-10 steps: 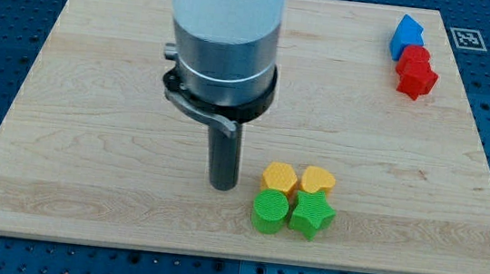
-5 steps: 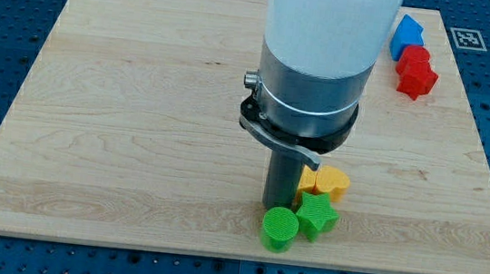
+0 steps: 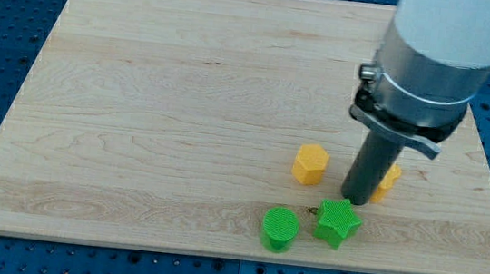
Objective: Move the yellow heart towards the red star
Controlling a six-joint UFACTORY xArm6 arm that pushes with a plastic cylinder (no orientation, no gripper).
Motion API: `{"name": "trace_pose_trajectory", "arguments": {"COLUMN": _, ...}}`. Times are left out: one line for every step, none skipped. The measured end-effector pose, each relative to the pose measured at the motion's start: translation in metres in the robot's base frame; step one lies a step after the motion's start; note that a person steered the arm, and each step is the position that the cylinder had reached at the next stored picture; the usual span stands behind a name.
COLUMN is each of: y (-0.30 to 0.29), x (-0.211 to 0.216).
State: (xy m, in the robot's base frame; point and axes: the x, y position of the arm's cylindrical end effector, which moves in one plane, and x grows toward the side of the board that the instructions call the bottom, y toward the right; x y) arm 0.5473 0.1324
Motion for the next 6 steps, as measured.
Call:
{"name": "trace_pose_trajectory", "arguments": {"y": 0.021, "x": -0.005}}
{"name": "trace_pose_trajectory", "arguments": {"y": 0.043, "x": -0.014}}
{"name": "trace_pose_trajectory", "arguments": {"y": 0.055, "x": -0.023}}
{"name": "trace_pose_trajectory", "arguments": {"y": 0.062, "x": -0.039}}
{"name": "trace_pose_trajectory", "arguments": {"y": 0.065, "x": -0.055}}
{"name": "trace_pose_trajectory", "arguments": {"y": 0.065, "x": -0.072}}
